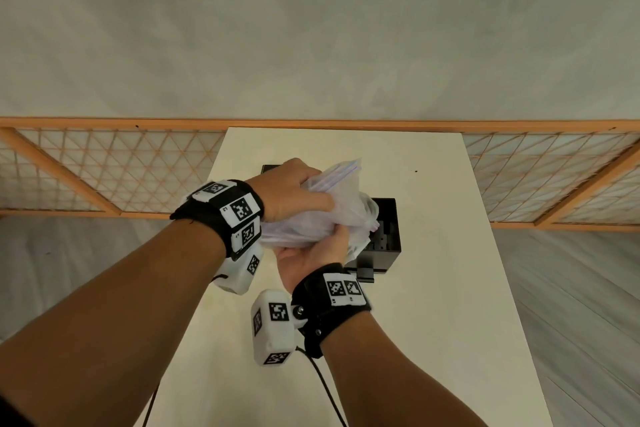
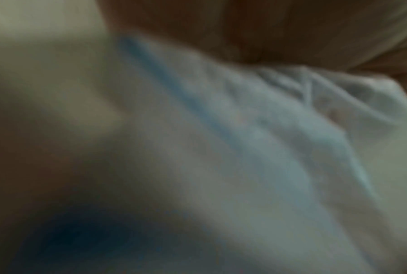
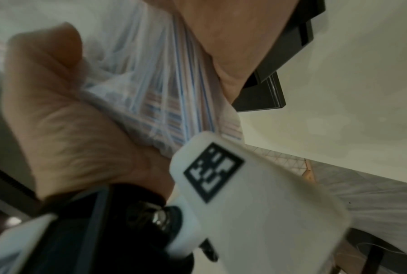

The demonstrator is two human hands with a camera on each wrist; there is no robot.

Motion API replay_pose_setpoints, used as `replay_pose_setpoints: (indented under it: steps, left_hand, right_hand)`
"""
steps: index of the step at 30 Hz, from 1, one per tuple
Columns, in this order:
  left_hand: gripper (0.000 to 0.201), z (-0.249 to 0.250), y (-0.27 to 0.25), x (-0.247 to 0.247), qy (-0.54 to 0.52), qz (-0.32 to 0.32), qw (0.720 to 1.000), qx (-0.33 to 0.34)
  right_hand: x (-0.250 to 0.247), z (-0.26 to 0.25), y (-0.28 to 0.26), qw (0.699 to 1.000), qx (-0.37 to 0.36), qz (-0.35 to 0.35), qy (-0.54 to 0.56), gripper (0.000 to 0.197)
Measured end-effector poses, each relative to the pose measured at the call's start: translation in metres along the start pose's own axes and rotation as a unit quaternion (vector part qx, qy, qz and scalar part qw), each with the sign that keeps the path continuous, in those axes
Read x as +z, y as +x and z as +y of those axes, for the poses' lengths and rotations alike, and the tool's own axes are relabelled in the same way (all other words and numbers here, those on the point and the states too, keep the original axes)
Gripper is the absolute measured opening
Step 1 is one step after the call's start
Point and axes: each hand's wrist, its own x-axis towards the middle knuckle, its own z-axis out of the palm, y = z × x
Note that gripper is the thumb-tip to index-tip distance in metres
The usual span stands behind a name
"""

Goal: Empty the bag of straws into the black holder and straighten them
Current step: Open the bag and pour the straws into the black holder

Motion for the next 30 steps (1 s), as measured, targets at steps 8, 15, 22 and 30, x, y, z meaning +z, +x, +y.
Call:
replay_pose_setpoints:
  steps: [8, 15, 22, 30]
  left_hand:
    - [0.059, -0.025, 0.017, 0.006, -0.025, -0.071, 0.993, -0.086]
    - [0.035, -0.018, 0.002, 0.012, 0.055, -0.053, 0.996, -0.054]
    - [0.008, -0.018, -0.049, 0.021, 0.071, 0.01, 0.995, 0.063]
    - [0.023, -0.014, -0.024, 0.008, 0.143, -0.03, 0.989, 0.002]
  right_hand:
    - [-0.006, 0.001, 0.0, 0.998, 0.007, -0.024, -0.05, 0.062]
    - [-0.013, -0.005, -0.006, 0.989, 0.02, -0.089, -0.12, 0.087]
    - [-0.023, 0.001, -0.017, 0.976, 0.031, -0.117, -0.178, 0.071]
    - [-0.016, 0.007, -0.012, 0.984, 0.036, -0.09, -0.153, 0.071]
